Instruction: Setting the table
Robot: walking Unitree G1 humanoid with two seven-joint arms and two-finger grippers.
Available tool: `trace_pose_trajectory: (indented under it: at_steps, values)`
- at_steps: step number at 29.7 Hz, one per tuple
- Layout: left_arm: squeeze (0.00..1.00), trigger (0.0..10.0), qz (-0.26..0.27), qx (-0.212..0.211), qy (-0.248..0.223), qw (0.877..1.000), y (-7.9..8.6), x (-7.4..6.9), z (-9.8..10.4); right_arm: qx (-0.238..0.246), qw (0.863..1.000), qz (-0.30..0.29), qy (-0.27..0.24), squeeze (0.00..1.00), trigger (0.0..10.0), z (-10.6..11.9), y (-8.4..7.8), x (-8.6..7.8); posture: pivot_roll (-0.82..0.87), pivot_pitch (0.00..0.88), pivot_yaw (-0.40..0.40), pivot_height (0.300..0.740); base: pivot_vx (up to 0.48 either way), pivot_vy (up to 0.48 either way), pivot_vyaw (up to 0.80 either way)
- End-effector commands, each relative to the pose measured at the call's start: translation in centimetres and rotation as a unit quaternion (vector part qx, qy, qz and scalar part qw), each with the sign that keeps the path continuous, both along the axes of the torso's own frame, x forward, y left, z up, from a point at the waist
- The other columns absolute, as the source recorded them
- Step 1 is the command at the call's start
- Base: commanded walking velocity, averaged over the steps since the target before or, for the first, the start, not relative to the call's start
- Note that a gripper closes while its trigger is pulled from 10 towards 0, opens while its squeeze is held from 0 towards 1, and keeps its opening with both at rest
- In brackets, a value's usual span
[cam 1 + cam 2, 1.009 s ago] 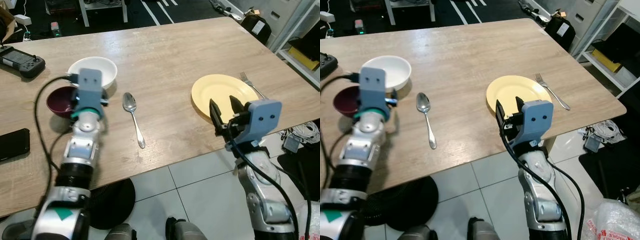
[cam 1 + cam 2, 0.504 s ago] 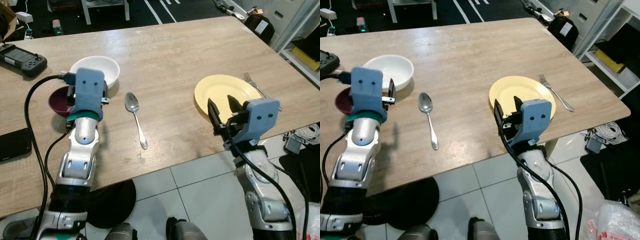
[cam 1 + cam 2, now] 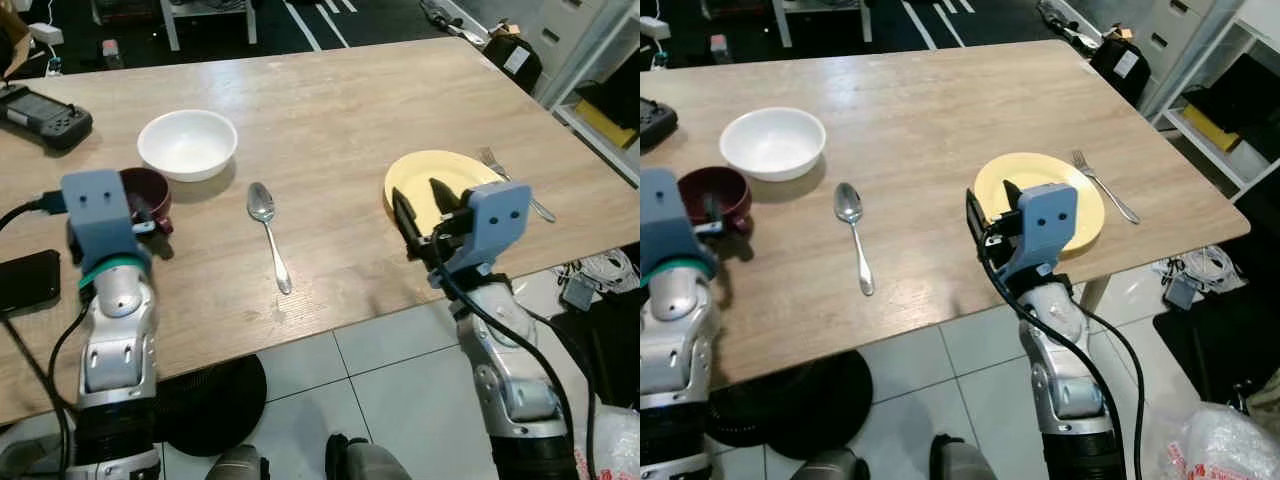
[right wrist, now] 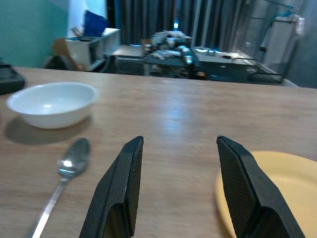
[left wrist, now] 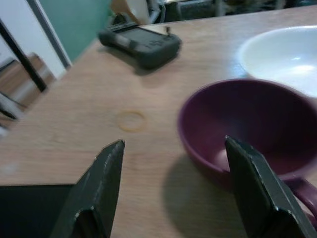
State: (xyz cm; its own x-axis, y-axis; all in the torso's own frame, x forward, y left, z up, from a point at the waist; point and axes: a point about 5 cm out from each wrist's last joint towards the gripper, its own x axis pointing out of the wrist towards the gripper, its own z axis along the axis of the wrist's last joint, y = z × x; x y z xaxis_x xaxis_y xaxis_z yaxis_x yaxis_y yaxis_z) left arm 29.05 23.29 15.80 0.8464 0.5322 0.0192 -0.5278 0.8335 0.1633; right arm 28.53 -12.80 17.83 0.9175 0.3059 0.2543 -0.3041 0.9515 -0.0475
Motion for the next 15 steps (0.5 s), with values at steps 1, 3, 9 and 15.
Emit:
trace_pose_trajectory:
  at_steps: [1,3,9,15]
  values:
    - [0.0,10.0,0.005,0.007,0.03,1.0,0.4,-0.4,-0.9,-0.002,1.0,0.013,0.0,0.0,10.0,-0.2,0.7,0.2,0.14,0.044,0.005,0.74,0.0,0.0,0.0]
    - [0.0,10.0,-0.017,0.019,0.026,0.999,0.0,-0.1,-0.6,-0.002,1.0,0.021,-0.001,0.0,10.0,-0.1,1.2,0.2,0.14,0.046,0.01,0.74,0.0,0.0,0.0]
    - [0.0,10.0,-0.083,0.052,0.005,0.995,-1.7,0.2,0.5,0.0,1.0,0.027,0.001,0.0,10.0,-0.4,1.7,-0.1,0.13,0.051,0.017,0.74,0.0,0.0,0.0]
    - [0.0,10.0,-0.135,0.07,-0.006,0.988,-3.1,-0.7,1.6,0.005,1.0,0.023,0.01,0.0,10.0,-0.9,1.7,-0.7,0.12,0.058,0.02,0.74,0.0,0.0,0.0]
